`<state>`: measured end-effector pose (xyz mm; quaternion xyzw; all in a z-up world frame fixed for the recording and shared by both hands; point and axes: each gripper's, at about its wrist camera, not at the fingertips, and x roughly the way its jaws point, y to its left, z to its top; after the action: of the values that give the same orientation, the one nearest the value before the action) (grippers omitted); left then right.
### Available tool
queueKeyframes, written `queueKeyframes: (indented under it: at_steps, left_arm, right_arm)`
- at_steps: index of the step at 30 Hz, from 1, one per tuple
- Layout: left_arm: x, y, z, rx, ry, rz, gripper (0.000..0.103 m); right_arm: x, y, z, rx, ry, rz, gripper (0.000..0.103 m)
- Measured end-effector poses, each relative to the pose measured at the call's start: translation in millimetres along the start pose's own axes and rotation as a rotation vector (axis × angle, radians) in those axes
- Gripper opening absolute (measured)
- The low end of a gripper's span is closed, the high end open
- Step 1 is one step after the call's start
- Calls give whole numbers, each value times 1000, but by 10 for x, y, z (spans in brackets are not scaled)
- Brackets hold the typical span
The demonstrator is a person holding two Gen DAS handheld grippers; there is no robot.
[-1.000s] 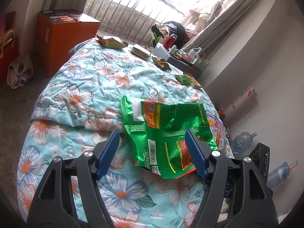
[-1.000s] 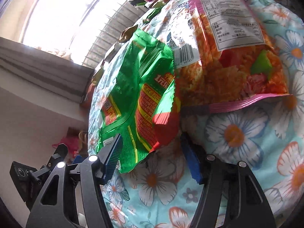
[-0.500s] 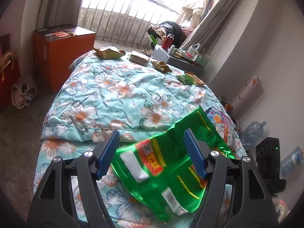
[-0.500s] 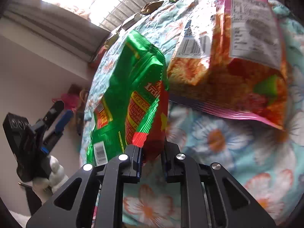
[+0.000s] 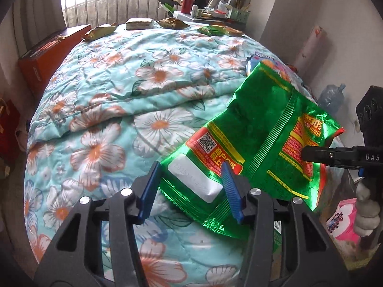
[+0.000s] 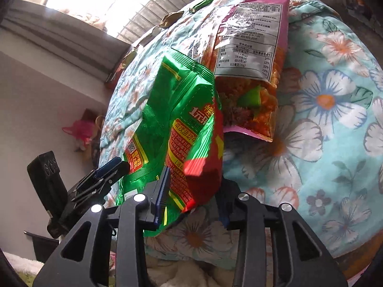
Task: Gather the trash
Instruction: 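Grasp the green snack bag with the right tool while the left tool grasps the blue chip bag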
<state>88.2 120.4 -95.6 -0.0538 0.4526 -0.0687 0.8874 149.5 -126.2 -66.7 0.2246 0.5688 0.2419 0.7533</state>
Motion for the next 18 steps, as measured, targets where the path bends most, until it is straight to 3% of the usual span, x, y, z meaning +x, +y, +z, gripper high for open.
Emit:
queueKeyframes:
  at_steps: [5, 8, 11, 14, 18]
  left_arm:
    - [-5, -68, -43, 29, 12, 30, 48]
    - [-30, -73, -43, 33, 12, 32, 48]
    - [-124, 2, -11, -9, -3, -33, 48]
    - [-298, 83, 75, -48, -75, -71, 48]
    - [-426, 109, 283, -99, -137, -155, 50]
  right_arm:
    - [189, 128, -26, 26, -74, 0, 36]
    - [209, 212, -41, -10, -105, -20, 28]
    - [71, 313, -61, -84, -146, -22, 24]
    - [-210, 352, -56, -146, -205, -9, 22]
    - [-756, 147, -9, -184, -306, 14, 22]
